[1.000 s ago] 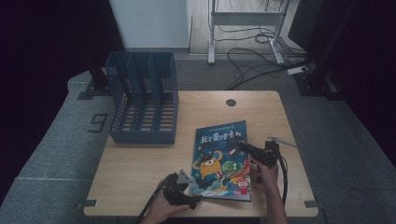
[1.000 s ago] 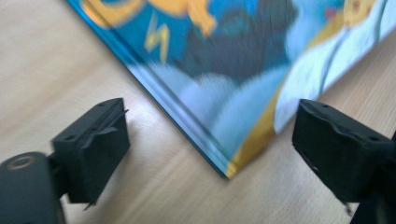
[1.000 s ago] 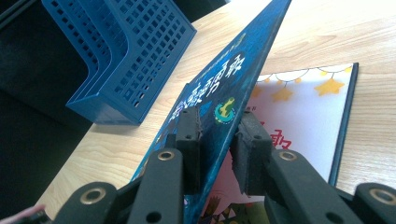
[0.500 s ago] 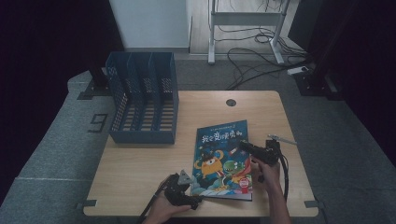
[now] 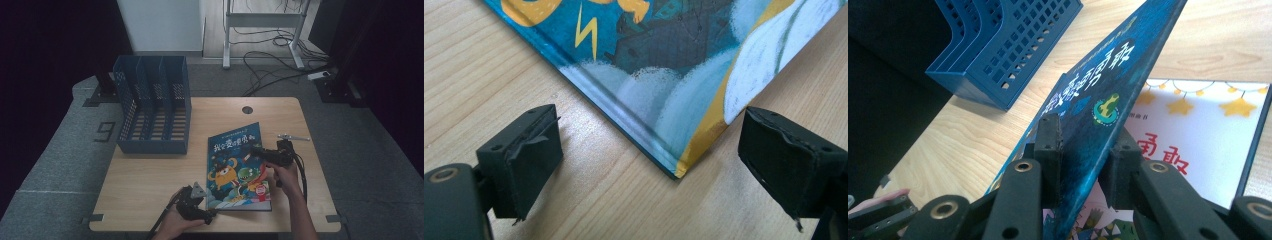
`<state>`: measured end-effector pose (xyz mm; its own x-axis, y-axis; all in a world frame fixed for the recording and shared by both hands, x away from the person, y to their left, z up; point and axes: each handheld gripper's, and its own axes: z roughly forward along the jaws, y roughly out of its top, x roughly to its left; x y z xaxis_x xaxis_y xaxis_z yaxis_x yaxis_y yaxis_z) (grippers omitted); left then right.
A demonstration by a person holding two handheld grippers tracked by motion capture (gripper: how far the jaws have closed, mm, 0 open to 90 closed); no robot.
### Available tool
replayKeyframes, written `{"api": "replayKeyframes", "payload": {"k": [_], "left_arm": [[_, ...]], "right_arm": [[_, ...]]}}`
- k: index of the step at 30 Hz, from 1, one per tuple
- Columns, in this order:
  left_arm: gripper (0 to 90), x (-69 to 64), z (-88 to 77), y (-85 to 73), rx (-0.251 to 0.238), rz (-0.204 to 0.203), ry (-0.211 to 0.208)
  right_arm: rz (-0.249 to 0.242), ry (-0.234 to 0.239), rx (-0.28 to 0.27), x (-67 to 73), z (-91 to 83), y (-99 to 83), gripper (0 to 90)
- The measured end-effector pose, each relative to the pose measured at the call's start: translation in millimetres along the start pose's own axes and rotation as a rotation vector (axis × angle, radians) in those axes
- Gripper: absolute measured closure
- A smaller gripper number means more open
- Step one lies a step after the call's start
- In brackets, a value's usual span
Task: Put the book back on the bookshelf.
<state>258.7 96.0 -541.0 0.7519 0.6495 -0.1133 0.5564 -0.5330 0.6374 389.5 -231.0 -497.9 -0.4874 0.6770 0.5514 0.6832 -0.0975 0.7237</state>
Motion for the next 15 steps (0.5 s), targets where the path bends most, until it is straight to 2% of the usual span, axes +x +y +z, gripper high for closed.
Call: {"api": "replayKeyframes", "payload": {"k": [4, 8, 15], "left_arm": [[10.2, -1.6, 1.2, 0.1, -0.001, 0.008, 0.018], [9.4, -1.2, 1.6, 0.7, 0.002, 0.013, 0.013], [8.7, 0.3, 1.8, 1.8, 0.006, 0.012, 0.008]], "right_arm": [[-0.027, -0.021, -0.017, 7.8, -1.4, 0.2, 72.3], [-0.055, -0.022, -0.038, 13.6, -5.0, -0.2, 72.4], [-0.134, -0.027, -0.085, 29.5, -12.1, 1.2, 72.5]]}}
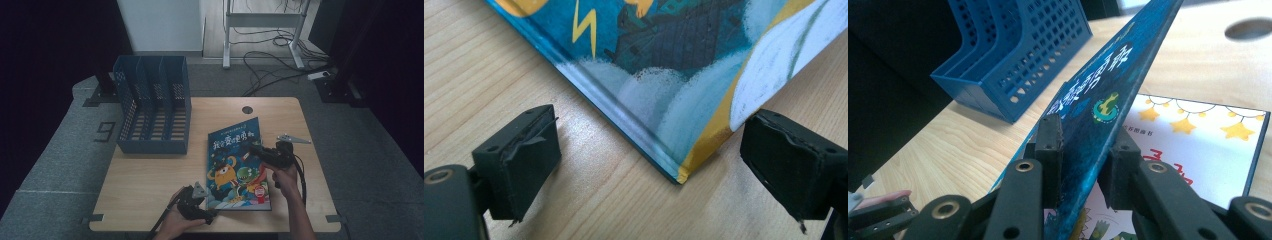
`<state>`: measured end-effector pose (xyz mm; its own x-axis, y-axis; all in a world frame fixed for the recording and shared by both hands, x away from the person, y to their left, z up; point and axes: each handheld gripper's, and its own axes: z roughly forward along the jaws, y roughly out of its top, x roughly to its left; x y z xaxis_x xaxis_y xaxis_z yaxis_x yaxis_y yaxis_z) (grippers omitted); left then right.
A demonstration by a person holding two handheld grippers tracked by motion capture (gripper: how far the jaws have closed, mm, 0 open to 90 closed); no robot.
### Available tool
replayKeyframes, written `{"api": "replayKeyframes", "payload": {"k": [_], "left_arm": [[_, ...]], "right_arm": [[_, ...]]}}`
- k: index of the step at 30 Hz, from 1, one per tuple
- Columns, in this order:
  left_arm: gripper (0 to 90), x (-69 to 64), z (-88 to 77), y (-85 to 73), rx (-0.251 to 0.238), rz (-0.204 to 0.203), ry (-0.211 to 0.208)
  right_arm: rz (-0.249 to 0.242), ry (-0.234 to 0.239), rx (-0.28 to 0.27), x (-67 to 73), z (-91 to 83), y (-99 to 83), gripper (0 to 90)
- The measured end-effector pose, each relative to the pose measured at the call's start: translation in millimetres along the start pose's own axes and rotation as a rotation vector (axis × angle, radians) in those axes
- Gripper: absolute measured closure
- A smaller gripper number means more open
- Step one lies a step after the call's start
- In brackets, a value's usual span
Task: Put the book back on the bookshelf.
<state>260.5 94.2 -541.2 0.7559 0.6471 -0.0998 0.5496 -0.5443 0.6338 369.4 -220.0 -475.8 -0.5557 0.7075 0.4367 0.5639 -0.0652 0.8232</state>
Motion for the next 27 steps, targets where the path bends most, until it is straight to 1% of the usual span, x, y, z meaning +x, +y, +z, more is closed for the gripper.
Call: {"api": "replayKeyframes", "payload": {"k": [5, 9, 14, 16, 22, 24, 25, 27], "left_arm": [[8.7, 3.1, 0.2, 0.9, -0.003, -0.013, 0.002], [8.7, 7.4, -0.1, 1.4, -0.005, -0.028, 0.005], [8.8, 10.8, -0.8, 1.6, -0.007, -0.045, 0.010], [8.8, 11.8, -1.1, 1.8, -0.004, -0.046, 0.012], [8.8, 14.5, -1.1, 2.6, -0.003, -0.053, 0.018], [8.8, 16.1, -0.9, 3.3, -0.005, -0.060, 0.017], [8.8, 17.1, -0.9, 3.7, -0.006, -0.065, 0.015], [8.8, 19.1, -0.7, 4.8, -0.005, -0.076, 0.013]], "right_arm": [[-0.054, 0.007, -0.047, 11.5, -2.6, 4.8, 73.0], [-0.085, 0.012, -0.065, 18.8, -1.2, 9.5, 73.2], [-0.105, 0.007, -0.069, 25.0, 2.0, 14.8, 73.2], [-0.110, 0.014, -0.082, 26.3, 2.8, 15.1, 73.2], [-0.124, 0.016, -0.100, 28.7, 1.7, 14.9, 73.2], [-0.131, 0.011, -0.107, 30.2, 1.0, 15.4, 73.2], [-0.137, 0.005, -0.117, 33.1, 0.3, 16.6, 73.2], [-0.143, 0.003, -0.119, 34.2, -0.1, 17.2, 73.2]]}}
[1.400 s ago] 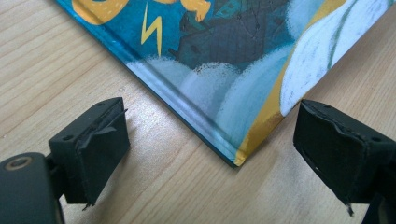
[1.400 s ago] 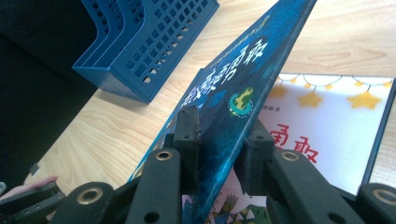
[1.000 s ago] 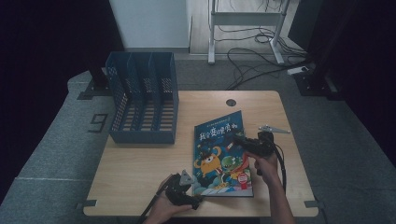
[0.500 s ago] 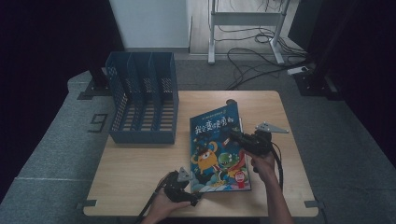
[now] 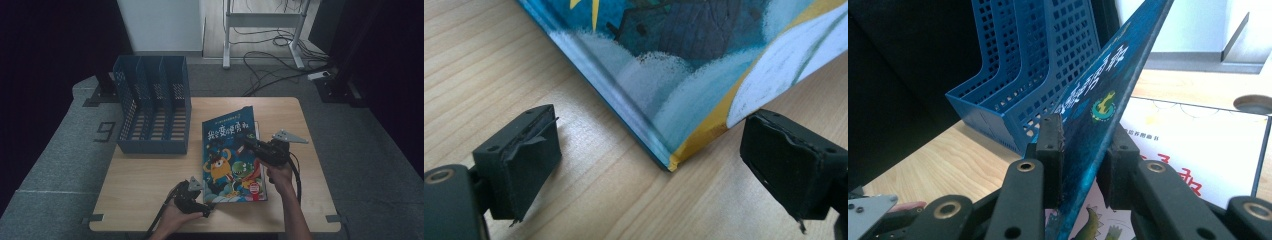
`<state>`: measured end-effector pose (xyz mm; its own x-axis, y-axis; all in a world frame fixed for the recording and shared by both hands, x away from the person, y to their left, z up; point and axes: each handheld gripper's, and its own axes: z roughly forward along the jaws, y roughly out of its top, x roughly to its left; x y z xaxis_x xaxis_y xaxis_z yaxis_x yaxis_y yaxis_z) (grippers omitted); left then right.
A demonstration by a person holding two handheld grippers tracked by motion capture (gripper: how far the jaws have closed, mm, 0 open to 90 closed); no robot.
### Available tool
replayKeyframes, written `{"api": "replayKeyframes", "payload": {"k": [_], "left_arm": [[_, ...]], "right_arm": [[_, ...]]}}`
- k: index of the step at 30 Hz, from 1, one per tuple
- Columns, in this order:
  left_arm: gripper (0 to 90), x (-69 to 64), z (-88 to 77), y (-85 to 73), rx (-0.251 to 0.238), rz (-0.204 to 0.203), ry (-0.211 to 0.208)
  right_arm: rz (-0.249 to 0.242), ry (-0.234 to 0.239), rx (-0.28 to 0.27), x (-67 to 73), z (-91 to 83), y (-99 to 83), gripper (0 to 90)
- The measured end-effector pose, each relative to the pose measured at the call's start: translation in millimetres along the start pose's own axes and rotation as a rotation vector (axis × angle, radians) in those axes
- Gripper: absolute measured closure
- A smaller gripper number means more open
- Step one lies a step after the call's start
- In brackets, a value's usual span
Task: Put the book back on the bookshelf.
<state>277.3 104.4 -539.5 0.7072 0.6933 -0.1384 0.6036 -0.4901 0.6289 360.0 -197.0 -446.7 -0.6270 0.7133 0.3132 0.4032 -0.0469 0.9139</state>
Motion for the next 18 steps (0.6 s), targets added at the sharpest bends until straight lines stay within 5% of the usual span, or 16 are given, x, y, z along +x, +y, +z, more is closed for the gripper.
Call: {"api": "replayKeyframes", "payload": {"k": [18], "left_arm": [[8.7, 13.6, 4.6, 10.9, 0.012, -0.019, 0.009]], "right_arm": [[-0.048, -0.005, -0.090, 10.5, -1.8, 5.1, 73.3]]}}
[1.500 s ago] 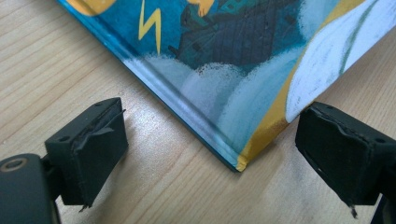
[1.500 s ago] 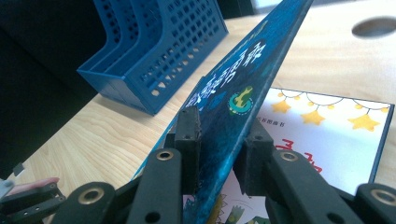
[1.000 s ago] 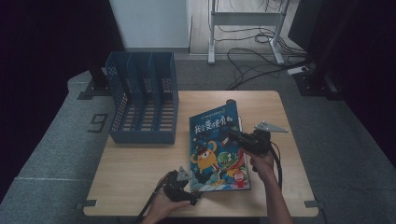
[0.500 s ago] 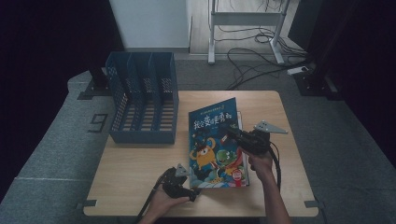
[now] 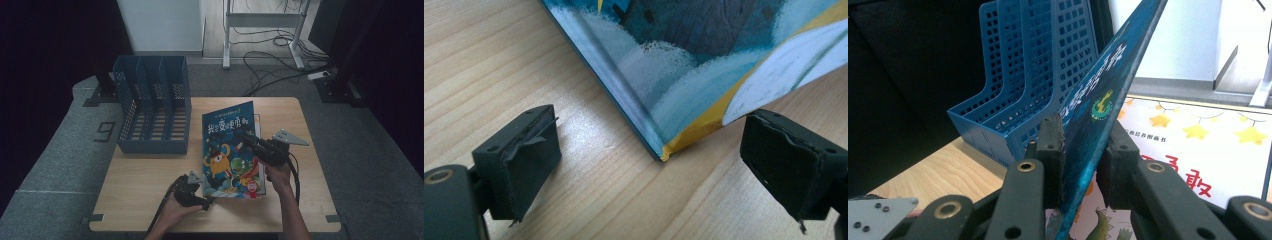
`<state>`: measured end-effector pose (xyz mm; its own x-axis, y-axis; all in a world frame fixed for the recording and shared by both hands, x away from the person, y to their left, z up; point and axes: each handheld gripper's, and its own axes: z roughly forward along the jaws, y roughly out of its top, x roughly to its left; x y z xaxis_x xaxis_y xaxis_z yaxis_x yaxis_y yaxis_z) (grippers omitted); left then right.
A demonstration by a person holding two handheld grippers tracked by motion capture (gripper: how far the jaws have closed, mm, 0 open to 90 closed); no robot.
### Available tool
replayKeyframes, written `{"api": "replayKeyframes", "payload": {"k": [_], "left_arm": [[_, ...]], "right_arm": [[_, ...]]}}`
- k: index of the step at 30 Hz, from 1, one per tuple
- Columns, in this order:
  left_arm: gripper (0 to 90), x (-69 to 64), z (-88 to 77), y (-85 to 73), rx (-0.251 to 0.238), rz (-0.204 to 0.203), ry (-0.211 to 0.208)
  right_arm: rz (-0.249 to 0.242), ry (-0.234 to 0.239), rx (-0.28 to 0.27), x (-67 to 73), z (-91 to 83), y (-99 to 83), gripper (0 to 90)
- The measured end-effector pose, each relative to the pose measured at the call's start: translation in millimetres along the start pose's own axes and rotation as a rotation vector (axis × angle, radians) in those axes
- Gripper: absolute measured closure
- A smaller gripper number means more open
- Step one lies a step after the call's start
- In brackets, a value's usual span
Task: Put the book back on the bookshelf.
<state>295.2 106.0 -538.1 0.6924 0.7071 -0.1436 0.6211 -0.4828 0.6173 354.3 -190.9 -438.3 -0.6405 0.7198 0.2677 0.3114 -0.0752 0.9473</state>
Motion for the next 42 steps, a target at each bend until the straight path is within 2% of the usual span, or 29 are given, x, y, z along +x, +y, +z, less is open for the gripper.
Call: {"api": "replayKeyframes", "payload": {"k": [7, 10, 16, 27, 32, 36, 42], "left_arm": [[8.6, 7.0, 5.6, 9.1, 0.004, 0.003, 0.007], [8.7, 6.7, 6.6, 8.7, -0.008, 0.001, 0.012], [10.4, 3.6, 5.4, 6.2, -0.016, -0.007, 0.019], [11.2, 1.9, 5.1, 5.9, -0.009, 0.007, 0.014], [10.3, 3.6, 7.2, 11.3, 0.014, 0.016, 0.003], [10.2, 7.5, 11.9, 20.8, 0.032, 0.016, -0.010], [10.2, 9.2, 19.1, 28.8, 0.018, 0.003, -0.011]], "right_arm": [[-0.040, 0.000, -0.037, 4.9, -1.6, 4.9, 73.6], [-0.052, -0.007, -0.048, 6.4, -3.1, 5.5, 73.8], [-0.053, -0.008, -0.053, 6.0, -5.2, 3.8, 74.0], [-0.054, -0.003, -0.050, 4.2, -7.9, 1.4, 74.2], [-0.050, 0.005, -0.055, 1.2, -8.0, 0.6, 74.2], [-0.065, 0.002, -0.054, 0.5, -6.3, 7.1, 74.1], [-0.103, 0.007, -0.066, 4.1, -5.9, 17.4, 74.4]]}}
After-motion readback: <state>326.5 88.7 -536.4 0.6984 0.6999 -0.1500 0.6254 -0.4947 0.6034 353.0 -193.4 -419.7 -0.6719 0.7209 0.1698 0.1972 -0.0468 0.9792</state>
